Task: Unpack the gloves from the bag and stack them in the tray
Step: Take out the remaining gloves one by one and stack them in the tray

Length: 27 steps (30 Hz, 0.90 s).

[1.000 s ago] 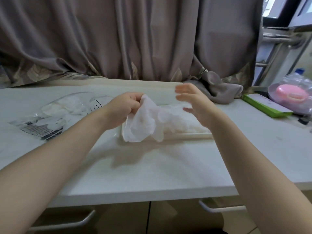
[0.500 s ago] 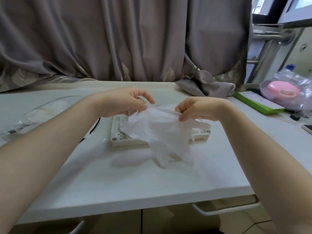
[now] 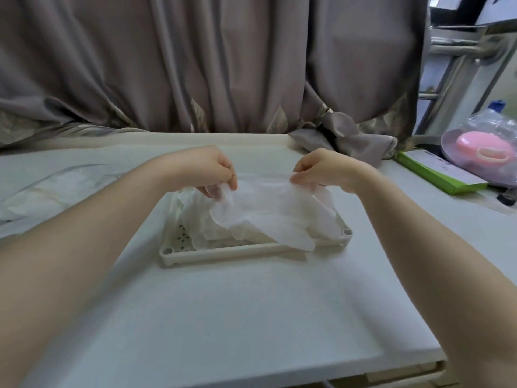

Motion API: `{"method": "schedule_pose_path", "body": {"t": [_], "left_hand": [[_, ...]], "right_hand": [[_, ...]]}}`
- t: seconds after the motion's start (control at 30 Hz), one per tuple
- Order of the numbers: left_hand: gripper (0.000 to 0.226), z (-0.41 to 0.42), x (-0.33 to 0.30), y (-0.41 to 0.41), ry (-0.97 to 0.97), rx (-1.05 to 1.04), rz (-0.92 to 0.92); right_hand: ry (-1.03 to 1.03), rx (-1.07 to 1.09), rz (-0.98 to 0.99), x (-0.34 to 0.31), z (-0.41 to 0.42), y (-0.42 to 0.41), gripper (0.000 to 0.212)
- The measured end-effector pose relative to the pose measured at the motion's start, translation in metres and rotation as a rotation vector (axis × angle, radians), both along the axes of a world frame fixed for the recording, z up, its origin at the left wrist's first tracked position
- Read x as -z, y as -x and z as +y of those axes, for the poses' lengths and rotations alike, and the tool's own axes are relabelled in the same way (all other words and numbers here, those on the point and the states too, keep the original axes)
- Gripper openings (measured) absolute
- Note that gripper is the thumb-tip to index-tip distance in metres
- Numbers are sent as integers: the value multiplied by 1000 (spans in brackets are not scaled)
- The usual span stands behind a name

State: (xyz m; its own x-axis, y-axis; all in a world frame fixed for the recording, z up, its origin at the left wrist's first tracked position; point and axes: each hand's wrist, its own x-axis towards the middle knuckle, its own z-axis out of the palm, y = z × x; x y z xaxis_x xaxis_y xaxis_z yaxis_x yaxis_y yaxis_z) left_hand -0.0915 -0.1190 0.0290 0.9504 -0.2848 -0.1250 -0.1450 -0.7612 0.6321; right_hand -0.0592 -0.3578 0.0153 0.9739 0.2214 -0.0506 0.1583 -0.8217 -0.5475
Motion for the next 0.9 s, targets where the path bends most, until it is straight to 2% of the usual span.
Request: {"method": "schedule_pose_path", "body": {"t": [0.1,0.23,0.37,0.43,0.5,0.57,0.63,0.67,0.73,0.8,0.9], "left_hand": [[35,0,6,-10,-130,10,-2],[31,-2,8,-20,-195,-31,-99],[29,6,14,-24,-322,-19,-80],[26,11,16,-22,-382,-12,-65],[19,14,17,-21,-499,-11,-155],[17,10,18,-21,-558,-15,-347],[26,-5,18,-15,-461,62,-479],[33,-15,21,-10,-407,126,-478],[46,-30,36,-6,-376,210,-346],[60,-29,58,-9,-486,179,-186],[108,-11,76,-10,-704,42,-118]], "right_hand": [[-9,18,-92,5,8,-15,8],[7,20,-222,8,14,-22,7],[9,-20,-148,19,16,-25,29],[98,-5,-138,24,15,-24,34],[187,31,-274,23,14,-18,35],[121,-21,-466,19,20,-5,32],[101,-207,-507,18,37,10,33],[135,-306,-461,22,46,18,36],[239,-416,-365,38,58,26,51],[357,-408,-348,55,52,27,74],[482,-305,-273,70,29,22,99]]}}
